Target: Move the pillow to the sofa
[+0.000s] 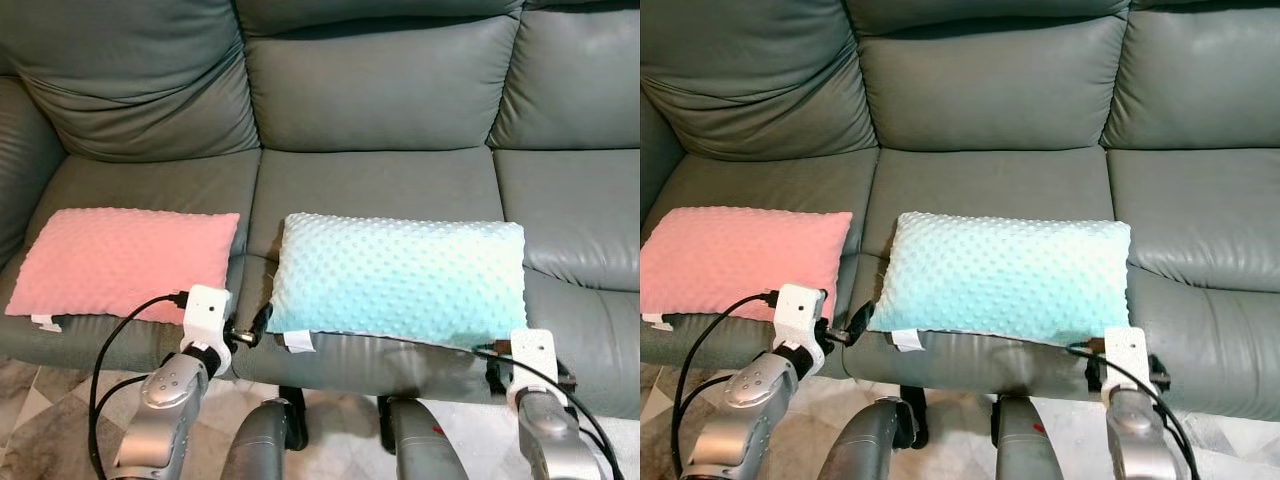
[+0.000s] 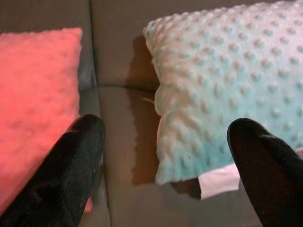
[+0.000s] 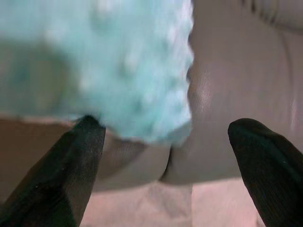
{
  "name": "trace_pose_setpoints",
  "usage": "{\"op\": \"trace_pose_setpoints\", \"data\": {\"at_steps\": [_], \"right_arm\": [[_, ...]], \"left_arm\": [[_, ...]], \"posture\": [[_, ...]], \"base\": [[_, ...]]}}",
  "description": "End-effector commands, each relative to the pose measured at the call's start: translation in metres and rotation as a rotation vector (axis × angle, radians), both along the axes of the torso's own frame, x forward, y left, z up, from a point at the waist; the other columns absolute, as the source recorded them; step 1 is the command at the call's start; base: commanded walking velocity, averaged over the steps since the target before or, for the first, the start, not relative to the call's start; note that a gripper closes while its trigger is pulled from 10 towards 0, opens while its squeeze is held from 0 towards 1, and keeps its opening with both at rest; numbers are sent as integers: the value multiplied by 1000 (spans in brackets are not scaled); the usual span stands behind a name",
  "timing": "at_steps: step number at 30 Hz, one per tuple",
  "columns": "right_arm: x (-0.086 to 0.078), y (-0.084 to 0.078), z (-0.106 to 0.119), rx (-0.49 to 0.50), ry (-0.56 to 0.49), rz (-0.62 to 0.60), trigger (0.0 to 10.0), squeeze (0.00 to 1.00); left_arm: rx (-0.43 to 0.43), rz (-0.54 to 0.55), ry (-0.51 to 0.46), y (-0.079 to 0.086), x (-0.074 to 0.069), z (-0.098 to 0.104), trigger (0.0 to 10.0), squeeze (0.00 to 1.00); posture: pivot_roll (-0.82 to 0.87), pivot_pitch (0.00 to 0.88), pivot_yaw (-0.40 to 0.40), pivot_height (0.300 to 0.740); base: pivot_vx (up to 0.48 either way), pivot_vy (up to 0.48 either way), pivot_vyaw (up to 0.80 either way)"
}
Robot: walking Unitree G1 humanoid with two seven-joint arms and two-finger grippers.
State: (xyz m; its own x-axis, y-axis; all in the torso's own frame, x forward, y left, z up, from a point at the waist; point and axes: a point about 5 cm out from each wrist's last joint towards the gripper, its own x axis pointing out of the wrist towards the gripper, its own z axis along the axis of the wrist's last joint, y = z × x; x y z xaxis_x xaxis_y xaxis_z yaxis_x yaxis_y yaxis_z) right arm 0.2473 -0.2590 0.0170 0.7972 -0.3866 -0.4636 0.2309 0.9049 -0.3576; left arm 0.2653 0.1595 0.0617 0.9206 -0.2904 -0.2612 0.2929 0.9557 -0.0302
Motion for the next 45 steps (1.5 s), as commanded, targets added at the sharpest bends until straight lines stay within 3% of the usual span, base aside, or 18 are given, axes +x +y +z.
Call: {"op": "trace_pose_setpoints", "data": {"at_steps": [1,3,5,6,7,8,9,10,11,25,29,32,35,39,45], "right_arm": [[-12,-3,-17,3,69,-17,10000,1000],[-10,-3,-17,-1,66,-18,10000,1000],[-6,-5,-16,-8,55,-20,10000,875],[-2,-6,-16,-9,45,-19,10000,573],[-1,-6,-17,-9,41,-18,10000,510],[-1,-6,-17,-9,41,-18,10000,510],[0,-6,-17,-21,38,-15,10000,106],[0,-6,-17,-21,38,-15,10000,106],[0,-7,-18,-27,37,-14,10000,0],[0,-2,-20,-37,2,9,10000,0],[-7,5,-22,-62,4,30,10000,0],[-12,-2,-24,-120,6,0,10000,0],[-15,-1,-30,-82,24,-5,10000,0],[-25,16,-43,-31,72,44,10000,0],[-44,44,-59,-17,126,136,10000,0]], "left_arm": [[6,12,48,8,-9,-6,10000,0],[6,12,50,9,-10,-5,10000,0],[4,10,54,9,-11,-2,10000,0],[3,8,60,9,-11,0,10000,0],[3,8,62,9,-12,1,10000,0],[3,8,62,9,-12,1,10000,0],[4,4,64,10,-11,3,10000,0],[4,4,64,10,-11,3,10000,0],[7,6,64,10,-11,3,10000,0],[6,2,79,8,-10,4,10000,0],[8,6,81,9,-10,2,10000,0],[6,6,83,7,-10,1,10000,0],[5,3,85,5,-9,0,10000,0],[3,0,90,5,-6,-4,10000,0],[75,32,116,24,-7,-24,10000,0]], "posture": [[-5,402,161,740],[-4,402,161,740],[2,402,165,740],[4,401,166,740],[4,401,166,740],[4,401,166,740],[4,401,169,740],[4,401,169,740],[4,401,169,740],[3,386,165,740],[-5,378,161,740],[-8,375,162,740],[-8,368,161,740],[-14,341,152,740],[-28,285,138,740]], "base": [[0,0,0],[0,0,0],[0,0,0],[0,0,0],[0,0,0],[0,0,0],[0,0,0],[0,0,0],[0,0,0],[0,0,0],[0,0,0],[0,0,0],[0,0,0],[0,0,0],[0,0,0]]}}
